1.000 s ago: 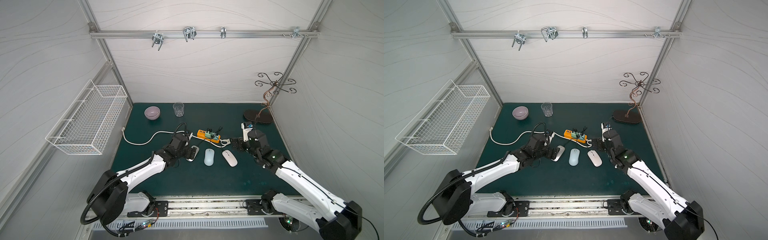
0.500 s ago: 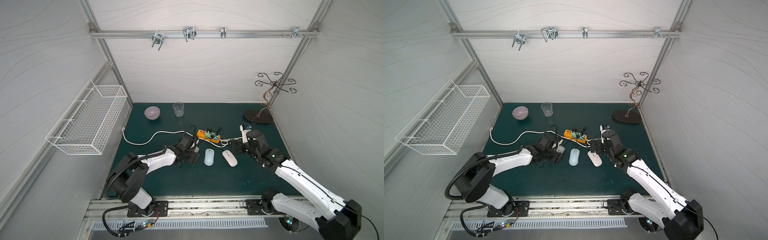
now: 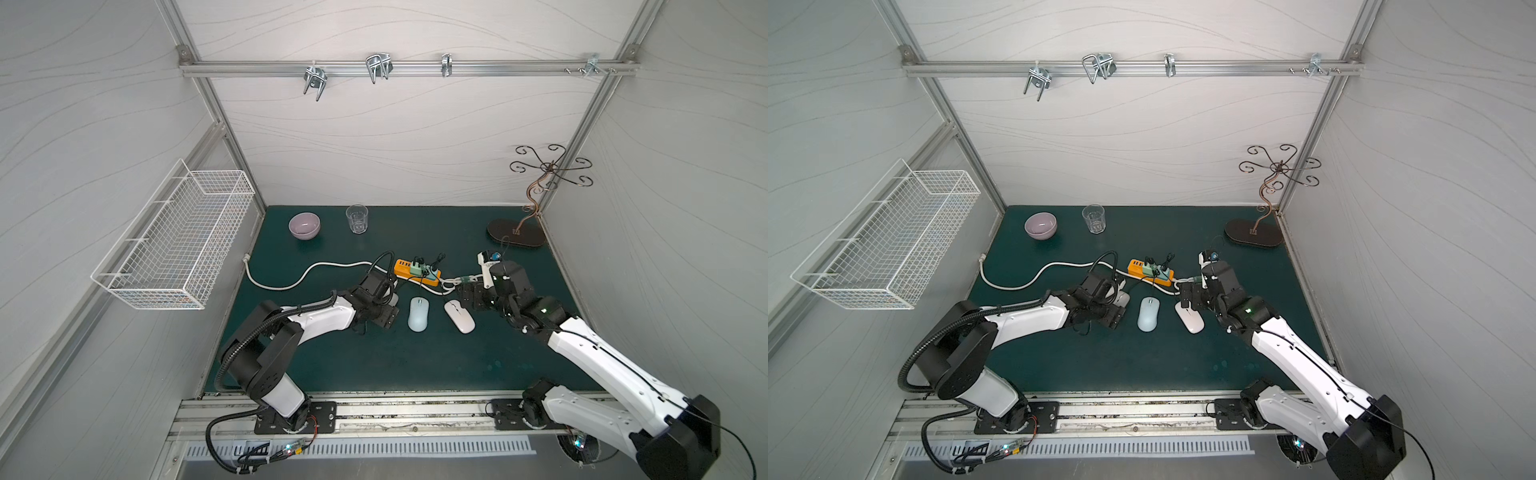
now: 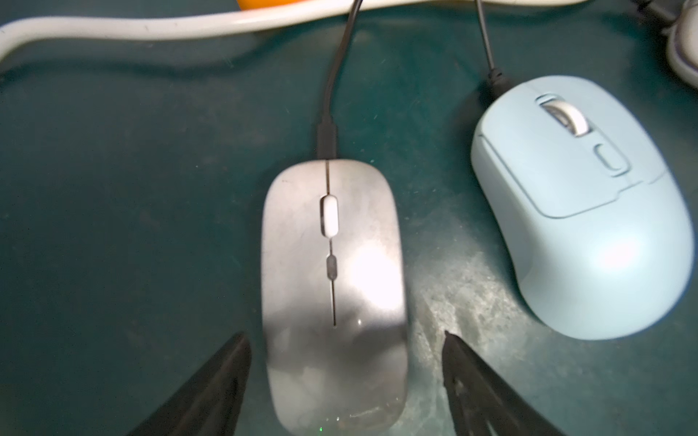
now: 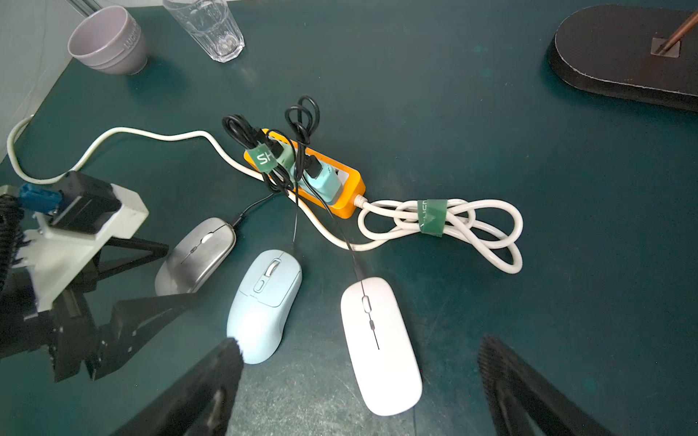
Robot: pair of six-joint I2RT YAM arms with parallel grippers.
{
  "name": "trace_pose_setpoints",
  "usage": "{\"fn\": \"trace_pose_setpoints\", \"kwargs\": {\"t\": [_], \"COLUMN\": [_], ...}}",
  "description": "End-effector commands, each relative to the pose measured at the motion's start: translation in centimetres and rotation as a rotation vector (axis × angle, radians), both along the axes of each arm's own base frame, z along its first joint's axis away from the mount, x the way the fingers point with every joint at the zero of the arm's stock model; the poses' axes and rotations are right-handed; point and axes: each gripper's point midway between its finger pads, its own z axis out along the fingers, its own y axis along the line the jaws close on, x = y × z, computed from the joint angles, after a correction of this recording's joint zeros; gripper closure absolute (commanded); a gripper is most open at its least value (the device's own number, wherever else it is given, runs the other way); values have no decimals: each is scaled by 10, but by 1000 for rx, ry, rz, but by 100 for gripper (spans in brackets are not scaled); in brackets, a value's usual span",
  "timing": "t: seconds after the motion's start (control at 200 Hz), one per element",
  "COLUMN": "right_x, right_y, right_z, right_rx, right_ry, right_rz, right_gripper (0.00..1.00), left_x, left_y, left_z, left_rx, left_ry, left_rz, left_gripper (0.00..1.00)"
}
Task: Unplug the wireless mouse
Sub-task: Pick up the mouse from the center of the board.
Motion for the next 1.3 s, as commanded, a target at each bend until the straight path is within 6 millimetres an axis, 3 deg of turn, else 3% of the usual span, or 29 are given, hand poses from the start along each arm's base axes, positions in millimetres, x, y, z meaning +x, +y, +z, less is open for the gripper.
{"fn": "trace_pose_setpoints", "kwargs": {"t": [0.0, 0.29, 0.38, 0.495, 0.986, 1.296], "right_x": [-6, -7, -8, -8, -9, -11], "right_y": [-3, -6, -6, -6, -4, -3], "right_z": [-3, -4, -4, -4, -4, -5], "right_rx": [-6, -13, -13, -12, -2, 11], "right_ry": [13, 10, 12, 12, 18, 22], "right_rz": [-5, -9, -11, -9, -3, 2], "right_gripper": [1, 1, 1, 1, 1, 1], "left_x": [13, 6, 4, 5, 7, 6], "left_y": [-11, -19, -19, -17, -4, -4], "left_z": [9, 0, -2, -6, -16, -23], "left_rx": [-7, -27, -20, 1, 93, 144], "left_ry": [-37, 17, 30, 42, 36, 42], "left_rz": [-14, -58, -64, -60, -30, -38], "left_gripper": [18, 19, 27, 32, 36, 46]}}
